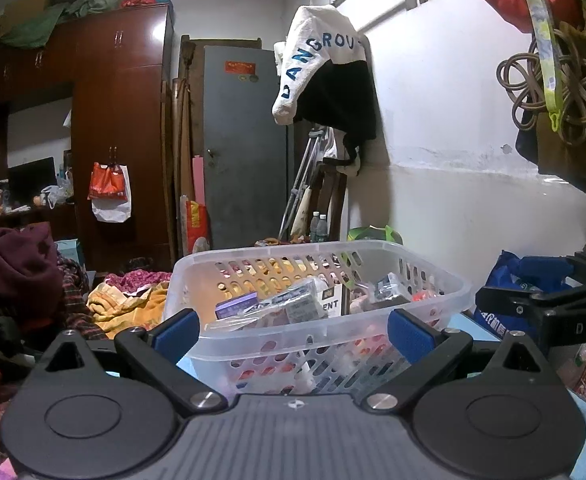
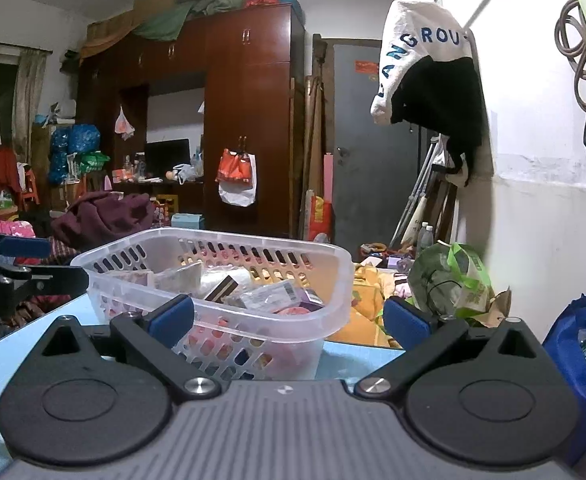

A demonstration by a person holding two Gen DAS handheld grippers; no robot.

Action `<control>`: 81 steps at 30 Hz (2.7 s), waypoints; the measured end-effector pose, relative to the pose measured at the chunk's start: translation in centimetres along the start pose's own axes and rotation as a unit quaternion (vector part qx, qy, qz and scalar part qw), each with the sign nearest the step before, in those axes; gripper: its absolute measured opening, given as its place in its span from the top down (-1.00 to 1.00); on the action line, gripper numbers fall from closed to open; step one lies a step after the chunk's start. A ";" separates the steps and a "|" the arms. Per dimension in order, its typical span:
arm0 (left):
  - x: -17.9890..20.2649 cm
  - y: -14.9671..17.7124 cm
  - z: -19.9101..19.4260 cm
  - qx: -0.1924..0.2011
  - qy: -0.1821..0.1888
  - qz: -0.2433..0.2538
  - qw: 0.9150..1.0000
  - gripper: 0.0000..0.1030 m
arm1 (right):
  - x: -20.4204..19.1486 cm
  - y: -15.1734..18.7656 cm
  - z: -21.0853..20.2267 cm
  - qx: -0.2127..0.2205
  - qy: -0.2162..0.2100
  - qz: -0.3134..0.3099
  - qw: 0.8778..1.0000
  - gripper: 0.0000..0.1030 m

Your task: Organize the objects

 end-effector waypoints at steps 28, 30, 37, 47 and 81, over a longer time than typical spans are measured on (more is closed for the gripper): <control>0.6 0.5 0.1 -0.009 0.004 -0.004 1.000 -0.97 | -0.1 0.3 -0.4 0.000 -0.003 0.000 1.000 -1.00; 0.7 0.6 0.1 -0.010 0.005 -0.002 1.000 -0.97 | -0.1 0.2 -0.4 0.000 -0.003 0.001 1.000 -1.00; 0.9 0.7 0.1 -0.011 0.005 -0.004 1.000 -0.97 | -0.1 0.4 -0.5 0.001 -0.003 0.002 1.000 -1.00; 0.8 0.8 0.1 -0.013 0.007 -0.006 1.000 -0.97 | 0.1 0.7 -0.6 0.000 -0.003 0.006 1.000 -1.00; 1.1 1.0 0.6 -0.019 0.011 -0.015 1.000 -0.97 | -0.1 0.9 -0.8 -0.001 -0.006 0.007 1.000 -1.00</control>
Point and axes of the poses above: each gripper's, at about its wrist camera, not at the fingertips, and z roughly the way its jaws point, x to its right, y to its underside, the point moved 6 cm from there along z, roughly the way its jaws point, and after that the axes turned 7 degrees about x, right-handed, at the moved point
